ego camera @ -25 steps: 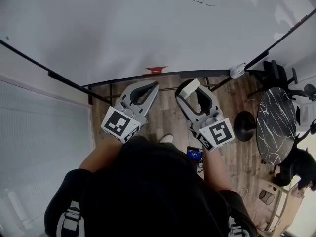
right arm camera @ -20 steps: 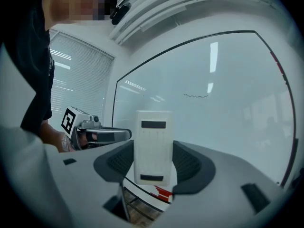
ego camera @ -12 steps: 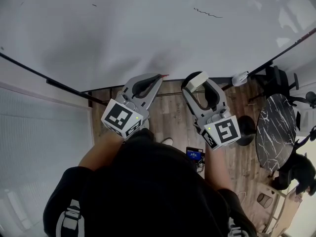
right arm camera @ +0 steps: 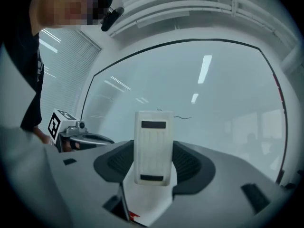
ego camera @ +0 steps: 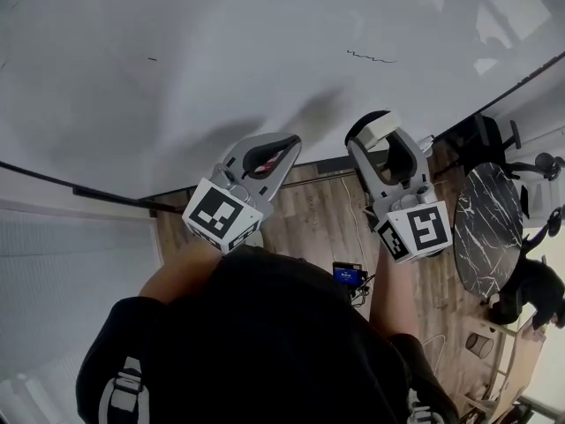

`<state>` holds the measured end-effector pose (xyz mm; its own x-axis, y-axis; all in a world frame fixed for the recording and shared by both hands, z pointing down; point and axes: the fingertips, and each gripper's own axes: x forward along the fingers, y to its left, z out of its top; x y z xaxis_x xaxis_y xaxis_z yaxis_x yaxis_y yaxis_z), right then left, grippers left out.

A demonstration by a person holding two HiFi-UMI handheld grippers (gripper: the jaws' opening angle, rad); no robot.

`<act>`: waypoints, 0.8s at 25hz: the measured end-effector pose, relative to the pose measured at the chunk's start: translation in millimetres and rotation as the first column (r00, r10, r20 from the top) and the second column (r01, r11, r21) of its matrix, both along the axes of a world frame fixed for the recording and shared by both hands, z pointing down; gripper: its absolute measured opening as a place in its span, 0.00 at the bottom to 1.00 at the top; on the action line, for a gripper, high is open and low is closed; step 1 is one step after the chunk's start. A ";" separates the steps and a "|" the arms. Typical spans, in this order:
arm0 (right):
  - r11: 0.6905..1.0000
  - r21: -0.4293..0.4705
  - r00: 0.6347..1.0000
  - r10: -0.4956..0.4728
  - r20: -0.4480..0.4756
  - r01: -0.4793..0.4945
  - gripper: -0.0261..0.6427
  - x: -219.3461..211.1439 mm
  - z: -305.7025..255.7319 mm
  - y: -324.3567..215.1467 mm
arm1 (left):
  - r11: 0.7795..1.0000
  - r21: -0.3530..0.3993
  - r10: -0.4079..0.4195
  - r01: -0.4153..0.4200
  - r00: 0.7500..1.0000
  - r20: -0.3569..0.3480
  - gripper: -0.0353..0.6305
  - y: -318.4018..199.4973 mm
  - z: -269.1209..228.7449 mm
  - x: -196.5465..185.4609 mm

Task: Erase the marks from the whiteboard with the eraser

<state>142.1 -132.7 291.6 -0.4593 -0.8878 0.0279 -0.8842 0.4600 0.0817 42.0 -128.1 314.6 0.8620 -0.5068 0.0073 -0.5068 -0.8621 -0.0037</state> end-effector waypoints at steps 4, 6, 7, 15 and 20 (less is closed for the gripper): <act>0.998 0.038 0.998 0.054 0.025 -0.055 0.41 4.2 -22.0 -19.3 | 0.999 0.014 0.033 -0.033 0.999 -0.008 0.06 -10.6 -13.5 5.4; 0.996 0.046 0.997 0.070 0.033 -0.071 0.41 5.0 -29.8 -28.1 | 0.999 0.019 0.047 -0.047 0.999 -0.008 0.06 -17.2 -16.4 7.4; 0.996 0.047 0.997 0.075 0.030 -0.077 0.41 3.6 -33.7 -31.6 | 0.998 0.019 0.053 -0.052 0.999 -0.006 0.06 -20.2 -17.5 7.7; 0.985 0.081 0.985 0.157 -0.078 -0.151 0.41 -18.1 -63.3 -56.4 | 0.996 0.020 0.087 -0.086 0.996 -0.022 0.06 -38.4 -23.0 5.7; 0.973 0.096 0.971 0.217 -0.097 -0.208 0.41 -29.7 -75.7 -69.1 | 0.991 0.021 0.133 -0.132 0.991 -0.023 0.06 -45.0 -30.5 0.3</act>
